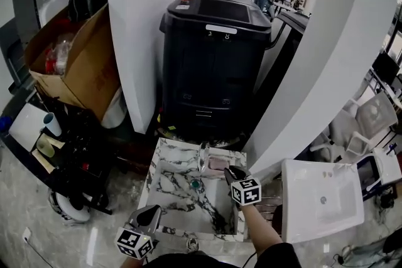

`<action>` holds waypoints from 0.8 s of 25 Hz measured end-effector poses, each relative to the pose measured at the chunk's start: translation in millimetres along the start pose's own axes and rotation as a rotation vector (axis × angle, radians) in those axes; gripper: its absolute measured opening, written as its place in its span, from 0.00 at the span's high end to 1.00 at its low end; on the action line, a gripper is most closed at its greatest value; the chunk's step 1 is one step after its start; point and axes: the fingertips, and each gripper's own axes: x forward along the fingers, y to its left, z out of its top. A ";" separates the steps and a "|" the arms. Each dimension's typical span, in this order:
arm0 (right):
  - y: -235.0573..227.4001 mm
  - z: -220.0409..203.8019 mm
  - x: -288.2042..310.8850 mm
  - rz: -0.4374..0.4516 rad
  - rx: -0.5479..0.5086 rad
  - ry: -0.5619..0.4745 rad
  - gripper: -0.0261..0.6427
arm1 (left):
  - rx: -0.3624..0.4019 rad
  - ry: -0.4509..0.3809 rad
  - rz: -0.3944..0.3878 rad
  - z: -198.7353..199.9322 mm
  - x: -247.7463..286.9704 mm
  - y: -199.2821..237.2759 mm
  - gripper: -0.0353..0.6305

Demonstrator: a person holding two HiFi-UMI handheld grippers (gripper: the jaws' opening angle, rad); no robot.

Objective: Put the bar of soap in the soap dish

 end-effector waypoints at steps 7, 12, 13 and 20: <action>41.8 9.0 -60.7 -0.034 0.064 -0.128 0.96 | 0.023 -0.014 -0.079 6.2 -10.9 -7.4 0.87; 75.9 16.9 -100.6 -0.056 0.088 -0.199 0.96 | 0.035 -0.013 -0.119 4.9 -27.9 -8.2 0.87; 83.3 17.7 -107.9 -0.056 0.099 -0.215 0.96 | 0.038 -0.012 -0.125 4.8 -31.6 -8.0 0.87; 129.5 15.5 -158.5 -0.073 0.147 -0.304 0.96 | 0.056 -0.014 -0.175 6.1 -55.2 -8.9 0.87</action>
